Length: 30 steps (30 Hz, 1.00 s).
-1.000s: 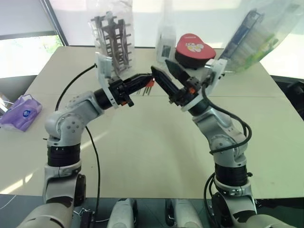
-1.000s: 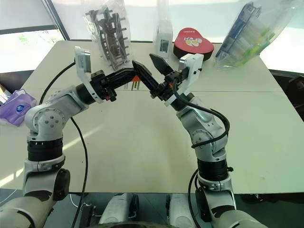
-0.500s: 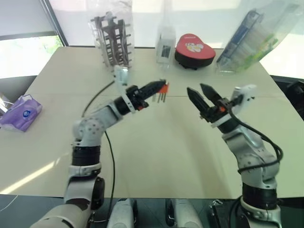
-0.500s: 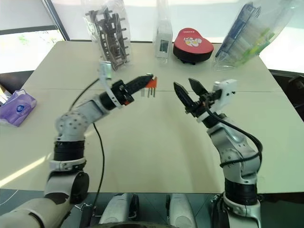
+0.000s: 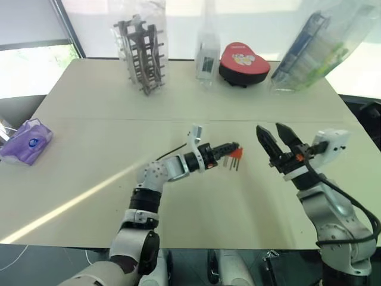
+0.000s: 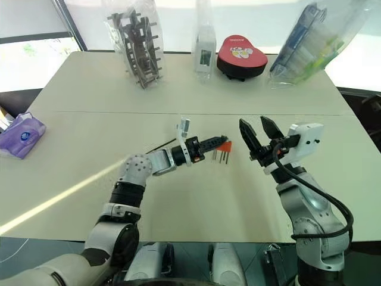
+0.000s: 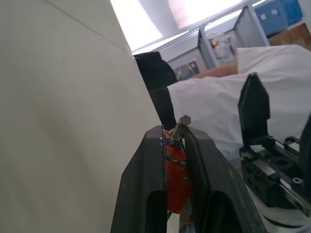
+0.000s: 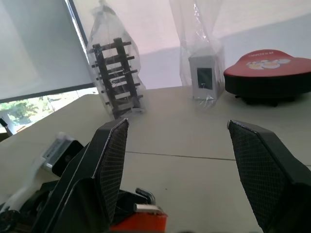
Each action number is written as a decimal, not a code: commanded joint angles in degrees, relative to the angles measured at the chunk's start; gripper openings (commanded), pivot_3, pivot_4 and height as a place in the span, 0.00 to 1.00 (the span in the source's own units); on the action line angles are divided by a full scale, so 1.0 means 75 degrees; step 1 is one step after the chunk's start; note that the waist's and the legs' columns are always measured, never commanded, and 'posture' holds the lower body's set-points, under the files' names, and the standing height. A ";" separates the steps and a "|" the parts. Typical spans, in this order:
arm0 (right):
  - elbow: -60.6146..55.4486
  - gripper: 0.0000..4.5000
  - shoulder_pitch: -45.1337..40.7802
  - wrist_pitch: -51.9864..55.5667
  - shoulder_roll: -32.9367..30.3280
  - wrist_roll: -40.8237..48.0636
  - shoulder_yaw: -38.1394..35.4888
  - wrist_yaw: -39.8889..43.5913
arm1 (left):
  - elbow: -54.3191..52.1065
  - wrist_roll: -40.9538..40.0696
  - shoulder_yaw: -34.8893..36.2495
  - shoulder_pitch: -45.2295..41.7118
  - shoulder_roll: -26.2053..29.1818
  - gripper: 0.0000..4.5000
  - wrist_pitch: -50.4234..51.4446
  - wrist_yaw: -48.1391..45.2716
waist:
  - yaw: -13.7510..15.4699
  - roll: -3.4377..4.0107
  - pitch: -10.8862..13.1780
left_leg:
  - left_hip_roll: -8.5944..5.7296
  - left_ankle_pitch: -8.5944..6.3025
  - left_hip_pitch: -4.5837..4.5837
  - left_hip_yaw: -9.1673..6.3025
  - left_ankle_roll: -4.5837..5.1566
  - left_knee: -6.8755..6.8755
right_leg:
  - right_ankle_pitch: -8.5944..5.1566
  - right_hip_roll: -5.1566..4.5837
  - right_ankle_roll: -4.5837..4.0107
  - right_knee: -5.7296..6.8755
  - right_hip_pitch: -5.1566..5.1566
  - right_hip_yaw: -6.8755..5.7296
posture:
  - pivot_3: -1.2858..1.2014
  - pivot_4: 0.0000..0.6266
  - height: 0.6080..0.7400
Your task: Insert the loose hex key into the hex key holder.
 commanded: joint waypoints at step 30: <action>0.0050 0.75 -0.0375 -0.0072 -0.0345 0.0035 0.0069 0.0085 | -0.1122 0.2616 -0.1600 0.0523 0.1279 0.76 -0.2146 -0.1305 | 0.0008 0.0000 -0.0009 | 0.0001 -0.0003 0.0007 -0.0001 0.0004 0.0001 | -0.0013 0.0001 -0.0025 -0.0004 0.0011 0.0001 | 0.52 0.24 1.00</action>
